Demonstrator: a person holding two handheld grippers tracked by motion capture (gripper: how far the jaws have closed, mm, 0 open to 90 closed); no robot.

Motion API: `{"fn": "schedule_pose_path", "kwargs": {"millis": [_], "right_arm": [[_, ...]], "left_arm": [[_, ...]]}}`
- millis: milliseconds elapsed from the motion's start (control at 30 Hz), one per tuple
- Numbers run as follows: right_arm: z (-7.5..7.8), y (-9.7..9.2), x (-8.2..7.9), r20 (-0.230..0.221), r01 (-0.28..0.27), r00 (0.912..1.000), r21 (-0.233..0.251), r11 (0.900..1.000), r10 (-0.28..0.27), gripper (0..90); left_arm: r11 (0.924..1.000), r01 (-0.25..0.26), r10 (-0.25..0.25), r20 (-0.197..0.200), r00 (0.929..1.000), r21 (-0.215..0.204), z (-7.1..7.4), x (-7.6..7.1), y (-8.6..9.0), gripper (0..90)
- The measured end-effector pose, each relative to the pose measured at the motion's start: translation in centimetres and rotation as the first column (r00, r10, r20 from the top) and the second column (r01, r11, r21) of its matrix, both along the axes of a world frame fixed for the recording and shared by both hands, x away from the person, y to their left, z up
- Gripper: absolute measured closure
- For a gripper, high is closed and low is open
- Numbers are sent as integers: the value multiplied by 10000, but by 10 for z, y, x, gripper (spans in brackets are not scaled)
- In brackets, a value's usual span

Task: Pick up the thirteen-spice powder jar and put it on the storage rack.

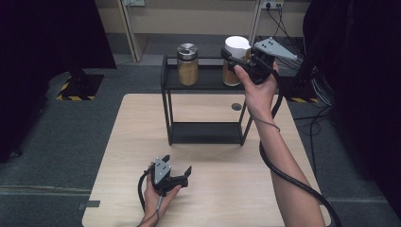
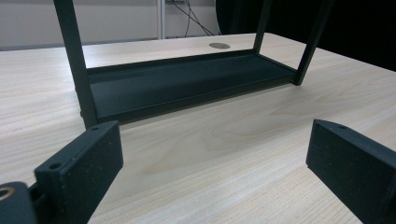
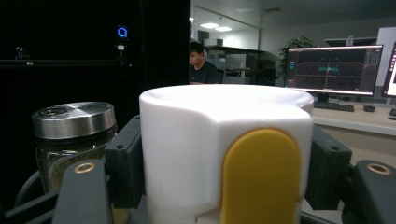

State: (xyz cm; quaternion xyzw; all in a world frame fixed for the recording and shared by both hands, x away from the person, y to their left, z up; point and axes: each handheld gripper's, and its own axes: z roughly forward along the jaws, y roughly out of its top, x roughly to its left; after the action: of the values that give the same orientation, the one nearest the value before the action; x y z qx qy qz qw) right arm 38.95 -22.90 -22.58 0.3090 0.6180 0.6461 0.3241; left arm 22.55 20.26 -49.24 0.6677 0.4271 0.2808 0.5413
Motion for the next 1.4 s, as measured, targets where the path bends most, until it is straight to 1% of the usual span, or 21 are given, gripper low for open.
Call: {"fn": "schedule_pose_path", "kwargs": {"millis": [367,467,533,567,667,700,767,933,1033,1167,1233,1267,1400], "right_arm": [[0,-2,0,-26,-42,10000,47,10000,42,301],[-1,-2,1,-7,-70,10000,141,9999,70,272],[-1,-2,0,30,-80,10000,162,9998,80,231],[-1,-2,0,38,-75,10000,188,9998,74,194],[-1,-2,-2,18,-59,10000,478,9988,58,52],[-1,-1,-3,61,14,10000,493,9988,-17,26],[0,-2,-6,192,69,9998,396,9992,-77,19],[2,-10,-9,305,-408,9987,216,9989,402,15],[2,-14,-15,490,-457,9978,120,9989,451,15],[3,-18,-23,412,-461,9981,-25,9989,461,15],[1,-20,-28,460,-513,9976,45,9987,511,15],[0,-21,-30,479,-523,9975,2,9986,523,15],[-5,-25,-38,413,-508,9979,22,9987,507,15]], "left_arm": [[10000,-8,8,-8,10000,-6,0,0,0,30],[10000,-8,8,-25,10000,-6,0,0,0,30],[10000,-5,5,-33,10000,-3,0,0,0,30],[10000,-2,2,-36,10000,0,0,0,0,30],[10000,6,-6,-16,10000,24,0,0,0,30],[10000,-4,4,-9,10000,5,0,0,0,30],[10000,-1,1,-13,10000,0,0,0,0,30],[10000,-14,14,-34,10000,-35,0,0,1,30],[10000,-13,13,-46,10000,-40,0,1,1,30],[10000,-9,9,-39,10000,-18,0,1,0,30],[10000,-18,18,-30,10000,-20,0,0,0,30],[10000,-22,22,-30,10000,-25,0,0,0,30],[10000,-26,26,-26,10000,-10,0,0,0,30]]}}
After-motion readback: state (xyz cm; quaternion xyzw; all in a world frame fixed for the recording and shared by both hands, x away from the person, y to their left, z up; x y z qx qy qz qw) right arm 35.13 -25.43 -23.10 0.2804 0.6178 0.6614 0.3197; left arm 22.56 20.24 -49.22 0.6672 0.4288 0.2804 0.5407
